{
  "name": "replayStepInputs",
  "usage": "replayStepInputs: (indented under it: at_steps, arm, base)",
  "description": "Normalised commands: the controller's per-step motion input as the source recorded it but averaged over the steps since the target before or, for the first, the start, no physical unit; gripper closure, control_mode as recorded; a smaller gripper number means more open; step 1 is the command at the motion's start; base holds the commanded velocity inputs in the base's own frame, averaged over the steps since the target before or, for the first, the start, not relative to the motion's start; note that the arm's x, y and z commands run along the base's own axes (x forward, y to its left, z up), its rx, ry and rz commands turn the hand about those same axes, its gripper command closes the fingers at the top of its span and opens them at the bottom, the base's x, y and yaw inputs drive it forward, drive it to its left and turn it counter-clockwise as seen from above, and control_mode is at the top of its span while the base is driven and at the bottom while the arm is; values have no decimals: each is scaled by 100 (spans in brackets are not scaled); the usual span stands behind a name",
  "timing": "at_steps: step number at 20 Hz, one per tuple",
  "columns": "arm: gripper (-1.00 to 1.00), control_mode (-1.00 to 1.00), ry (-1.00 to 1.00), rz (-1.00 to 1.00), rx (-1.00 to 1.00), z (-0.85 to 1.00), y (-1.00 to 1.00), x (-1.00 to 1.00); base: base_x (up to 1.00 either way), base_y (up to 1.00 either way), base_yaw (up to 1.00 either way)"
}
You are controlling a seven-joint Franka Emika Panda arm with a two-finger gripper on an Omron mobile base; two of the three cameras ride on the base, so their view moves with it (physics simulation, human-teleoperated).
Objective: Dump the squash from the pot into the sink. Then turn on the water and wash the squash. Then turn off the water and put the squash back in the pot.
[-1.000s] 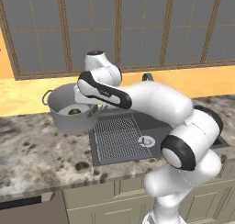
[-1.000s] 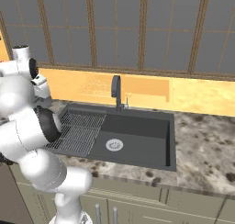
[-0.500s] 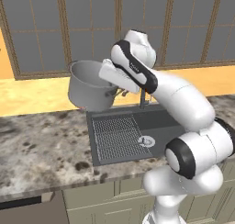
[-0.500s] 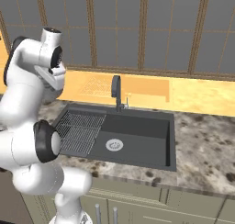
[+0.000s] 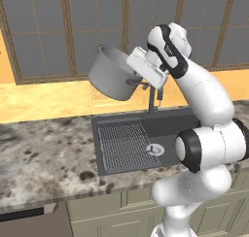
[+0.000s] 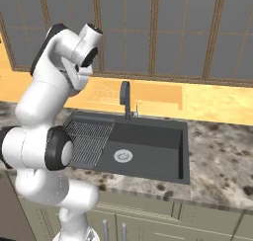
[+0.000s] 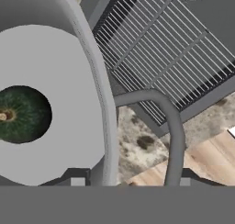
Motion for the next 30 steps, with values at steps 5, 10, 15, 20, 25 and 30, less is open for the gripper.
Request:
replayStepInputs:
  at_steps: [5,10,15,20,25,30]
  arm:
    - [100,-100,10,-10,18,12,-45,32]
    - [100,-100,0,-6,16,32,-40,0]
    - [100,-100,1,-6,16,28,-43,12]
    - [100,-100,3,-5,16,20,-51,17]
    - [100,-100,0,-1,17,7,-48,0]
    - [100,-100,0,0,22,3,-31,0]
  base:
    - [0,0,0]
    - [0,0,0]
    - [0,0,0]
    - [0,0,0]
    - [0,0,0]
    - [0,0,0]
